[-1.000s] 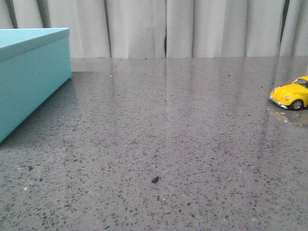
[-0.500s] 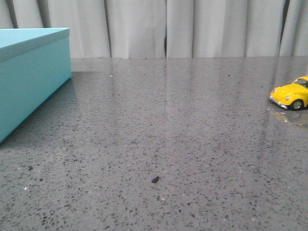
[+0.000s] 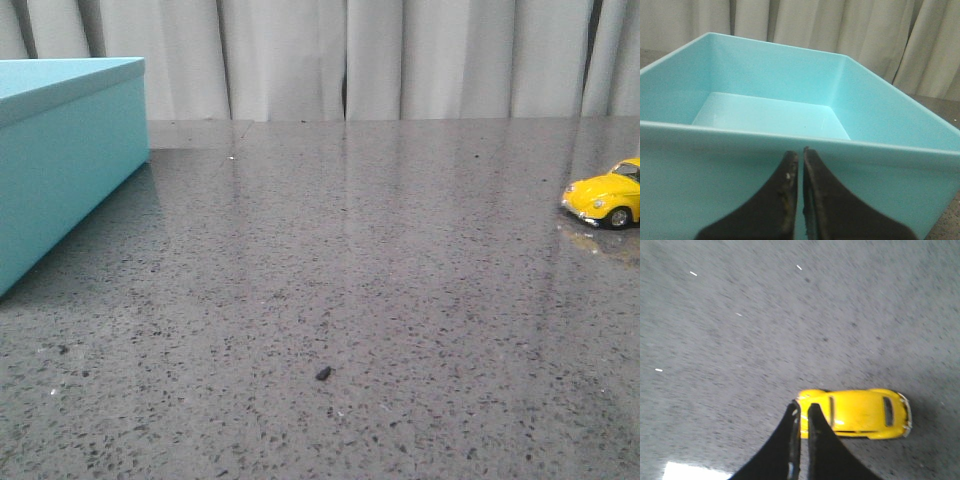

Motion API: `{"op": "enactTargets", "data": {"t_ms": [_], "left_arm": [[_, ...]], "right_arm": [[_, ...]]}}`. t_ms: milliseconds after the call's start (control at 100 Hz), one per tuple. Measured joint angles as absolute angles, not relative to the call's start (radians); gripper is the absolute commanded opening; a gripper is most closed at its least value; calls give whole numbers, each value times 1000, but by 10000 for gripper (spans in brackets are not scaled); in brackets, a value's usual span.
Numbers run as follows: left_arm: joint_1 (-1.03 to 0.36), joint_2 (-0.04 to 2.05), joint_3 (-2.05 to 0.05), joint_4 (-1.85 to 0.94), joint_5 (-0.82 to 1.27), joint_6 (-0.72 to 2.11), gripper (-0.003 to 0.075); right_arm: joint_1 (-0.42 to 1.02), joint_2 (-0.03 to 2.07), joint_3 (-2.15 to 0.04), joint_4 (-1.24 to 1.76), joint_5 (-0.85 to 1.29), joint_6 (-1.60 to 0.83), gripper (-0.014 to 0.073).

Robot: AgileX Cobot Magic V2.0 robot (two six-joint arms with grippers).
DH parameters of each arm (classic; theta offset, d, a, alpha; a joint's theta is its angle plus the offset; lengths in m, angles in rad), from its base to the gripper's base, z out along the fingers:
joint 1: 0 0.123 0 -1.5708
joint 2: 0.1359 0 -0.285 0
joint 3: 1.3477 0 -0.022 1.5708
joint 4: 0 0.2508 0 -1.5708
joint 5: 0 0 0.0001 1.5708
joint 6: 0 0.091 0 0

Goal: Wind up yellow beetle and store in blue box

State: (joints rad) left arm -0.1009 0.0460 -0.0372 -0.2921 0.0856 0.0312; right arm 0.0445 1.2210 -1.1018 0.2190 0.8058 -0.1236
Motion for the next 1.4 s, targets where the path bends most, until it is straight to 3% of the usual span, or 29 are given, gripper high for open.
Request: {"op": "enactTargets", "data": {"t_ms": [350,1400], "left_arm": [[-101,46,-37,-292,86,31,-20],[-101,46,-37,-292,85,31,-20]], "right_arm": [[44,1355,-1138,115,926,-37,-48],[44,1564,-1236,115,992,-32,-49]]}}
